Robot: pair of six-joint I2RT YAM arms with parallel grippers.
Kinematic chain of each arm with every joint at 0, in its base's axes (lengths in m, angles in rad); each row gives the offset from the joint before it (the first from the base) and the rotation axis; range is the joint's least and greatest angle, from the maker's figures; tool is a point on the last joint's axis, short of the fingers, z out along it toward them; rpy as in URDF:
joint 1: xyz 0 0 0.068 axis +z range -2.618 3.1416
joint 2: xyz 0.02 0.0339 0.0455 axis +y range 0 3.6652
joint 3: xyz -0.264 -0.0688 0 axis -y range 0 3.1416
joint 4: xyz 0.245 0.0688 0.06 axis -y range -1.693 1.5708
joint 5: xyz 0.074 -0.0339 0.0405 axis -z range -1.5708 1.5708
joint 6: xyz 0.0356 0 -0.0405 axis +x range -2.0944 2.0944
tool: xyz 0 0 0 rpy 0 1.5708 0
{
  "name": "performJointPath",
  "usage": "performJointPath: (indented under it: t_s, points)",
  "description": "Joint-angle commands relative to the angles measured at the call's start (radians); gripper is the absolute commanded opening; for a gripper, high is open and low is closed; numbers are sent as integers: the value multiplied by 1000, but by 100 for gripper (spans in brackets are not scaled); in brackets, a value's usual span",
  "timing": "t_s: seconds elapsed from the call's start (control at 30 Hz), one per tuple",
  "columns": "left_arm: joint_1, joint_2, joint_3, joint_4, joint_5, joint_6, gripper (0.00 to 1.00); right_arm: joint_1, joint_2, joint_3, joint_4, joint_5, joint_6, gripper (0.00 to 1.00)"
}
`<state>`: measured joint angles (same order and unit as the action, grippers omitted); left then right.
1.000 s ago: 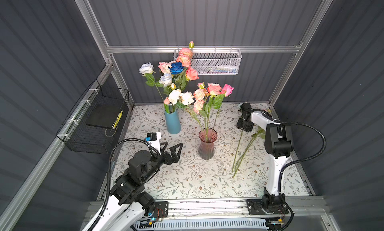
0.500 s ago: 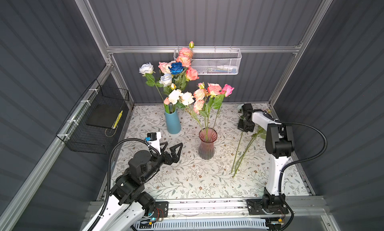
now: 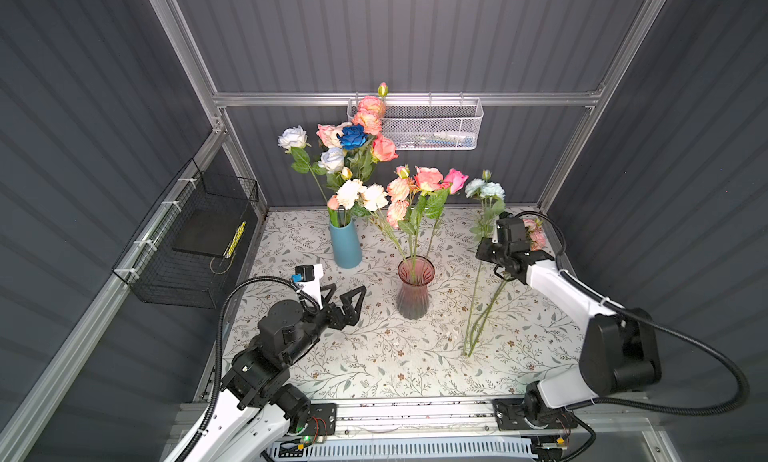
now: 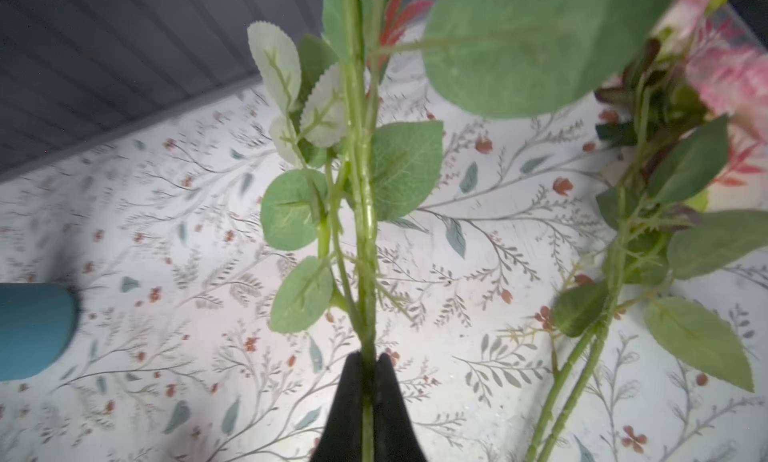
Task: Arrange the flowers into the vase
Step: 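Lift the white rose high with the right gripper toward the glass vase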
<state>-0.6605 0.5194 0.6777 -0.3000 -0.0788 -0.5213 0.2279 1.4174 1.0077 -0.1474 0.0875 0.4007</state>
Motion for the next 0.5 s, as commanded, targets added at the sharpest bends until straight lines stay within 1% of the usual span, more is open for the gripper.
performJointPath:
  t_s: [0.0,0.17,0.3,0.4,0.47]
  points:
    - [-7,0,11,2,-7,-3,100,49,-142,-87,125,40,-8,0]
    - [-7,11,12,0,-12,1,100,171,-393,-158,157,66,-27,0]
    - [-7,18,5,2,-13,-1,100,307,-550,-159,187,107,-74,0]
    - [-7,17,4,5,-13,-3,100,402,-617,-132,216,133,-126,0]
    - [-7,14,3,5,-15,-3,100,460,-635,-106,246,146,-176,0]
